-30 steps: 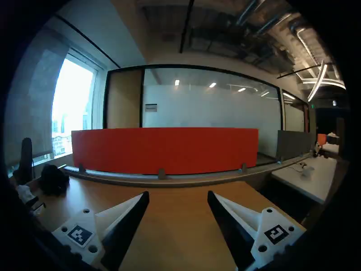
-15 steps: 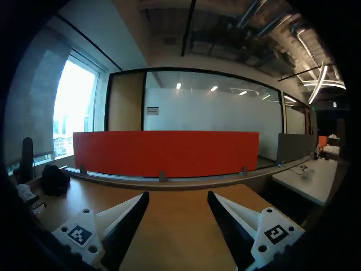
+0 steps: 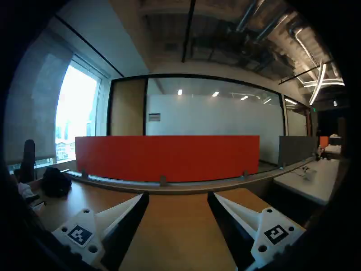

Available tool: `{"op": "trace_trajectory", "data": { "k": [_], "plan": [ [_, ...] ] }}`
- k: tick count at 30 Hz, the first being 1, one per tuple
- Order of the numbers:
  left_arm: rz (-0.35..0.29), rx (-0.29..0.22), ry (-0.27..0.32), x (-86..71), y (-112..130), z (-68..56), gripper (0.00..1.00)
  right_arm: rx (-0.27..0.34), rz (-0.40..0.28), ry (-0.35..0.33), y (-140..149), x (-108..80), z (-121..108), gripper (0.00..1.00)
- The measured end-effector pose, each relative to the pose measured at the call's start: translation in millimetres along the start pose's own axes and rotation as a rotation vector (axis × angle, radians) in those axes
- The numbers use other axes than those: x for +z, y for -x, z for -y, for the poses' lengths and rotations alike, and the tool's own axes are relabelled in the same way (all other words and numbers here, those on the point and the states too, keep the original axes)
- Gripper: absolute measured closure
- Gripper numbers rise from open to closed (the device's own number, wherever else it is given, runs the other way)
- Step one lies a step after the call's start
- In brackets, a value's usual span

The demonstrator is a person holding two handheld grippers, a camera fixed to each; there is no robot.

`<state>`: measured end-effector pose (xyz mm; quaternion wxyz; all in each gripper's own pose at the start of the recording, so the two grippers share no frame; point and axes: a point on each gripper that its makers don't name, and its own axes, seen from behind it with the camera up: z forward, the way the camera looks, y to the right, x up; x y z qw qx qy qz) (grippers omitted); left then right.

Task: Fold towel

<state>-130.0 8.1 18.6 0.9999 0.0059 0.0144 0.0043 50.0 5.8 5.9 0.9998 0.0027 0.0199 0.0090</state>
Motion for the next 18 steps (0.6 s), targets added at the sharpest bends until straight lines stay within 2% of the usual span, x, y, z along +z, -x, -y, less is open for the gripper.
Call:
{"op": "trace_trajectory", "data": {
  "k": [6,12,18],
  "plan": [
    [0.000,0.000,0.000,0.3,1,-0.2,0.08,-0.003,-0.024,-0.027,12,2.9,-1,0.00],
    [-0.001,-0.001,0.000,0.2,2,-1.3,0.08,0.044,-0.023,-0.038,34,8.7,-5,0.00],
    [-0.001,-0.001,0.000,0.0,3,-1.6,0.08,0.064,-0.013,-0.033,63,10.6,-10,0.00]
  ]
}}
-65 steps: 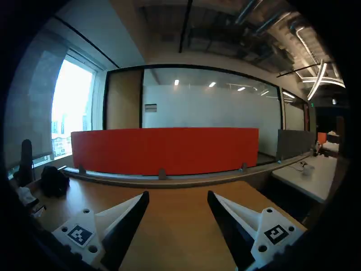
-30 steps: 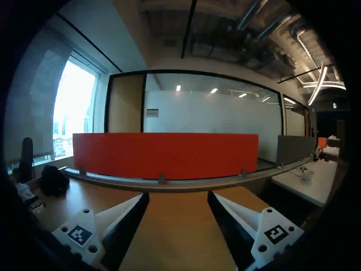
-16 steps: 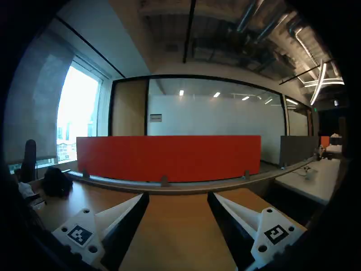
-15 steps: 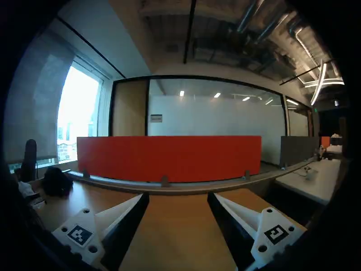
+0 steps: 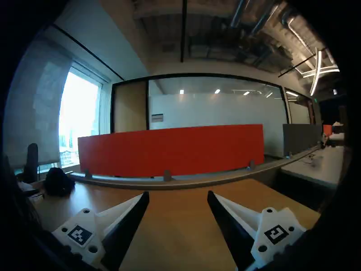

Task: Fold towel

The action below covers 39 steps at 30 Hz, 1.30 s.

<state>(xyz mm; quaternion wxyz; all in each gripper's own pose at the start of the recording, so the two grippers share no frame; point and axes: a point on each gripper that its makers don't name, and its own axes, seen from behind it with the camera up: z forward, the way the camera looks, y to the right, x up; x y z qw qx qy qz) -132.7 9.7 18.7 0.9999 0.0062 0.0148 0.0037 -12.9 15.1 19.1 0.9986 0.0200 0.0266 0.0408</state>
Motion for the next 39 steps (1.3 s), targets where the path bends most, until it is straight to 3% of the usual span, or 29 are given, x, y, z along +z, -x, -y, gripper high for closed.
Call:
{"op": "trace_trajectory", "data": {
  "k": [15,30,39],
  "plan": [
    [0.000,-0.001,0.000,-0.8,1,-0.7,0.08,0.034,0.005,0.017,54,-0.9,-13,0.00],
    [0.000,0.000,0.000,-0.8,1,-1.1,0.08,0.000,0.012,0.017,88,0.6,-14,0.00],
    [0.000,0.000,0.000,-0.6,1,-1.4,0.08,-0.028,0.016,0.016,90,1.8,-11,0.00]
  ]
}}
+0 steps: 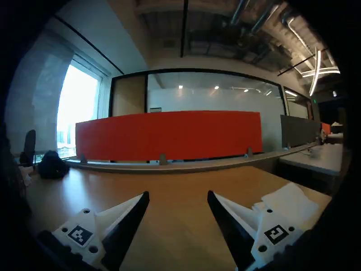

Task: Fold towel

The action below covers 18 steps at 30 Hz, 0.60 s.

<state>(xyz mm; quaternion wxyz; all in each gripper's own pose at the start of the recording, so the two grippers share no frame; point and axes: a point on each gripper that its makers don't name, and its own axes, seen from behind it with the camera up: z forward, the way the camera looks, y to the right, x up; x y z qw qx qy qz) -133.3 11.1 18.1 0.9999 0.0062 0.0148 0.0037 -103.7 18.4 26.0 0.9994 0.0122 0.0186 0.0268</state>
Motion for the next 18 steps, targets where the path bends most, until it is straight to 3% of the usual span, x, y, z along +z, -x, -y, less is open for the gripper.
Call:
{"op": "trace_trajectory", "data": {
  "k": [18],
  "plan": [
    [0.000,0.000,0.000,0.3,-0.1,0.0,0.08,-0.041,0.000,-0.010,1.6,1.0,4.5,0.00]
  ]
}}
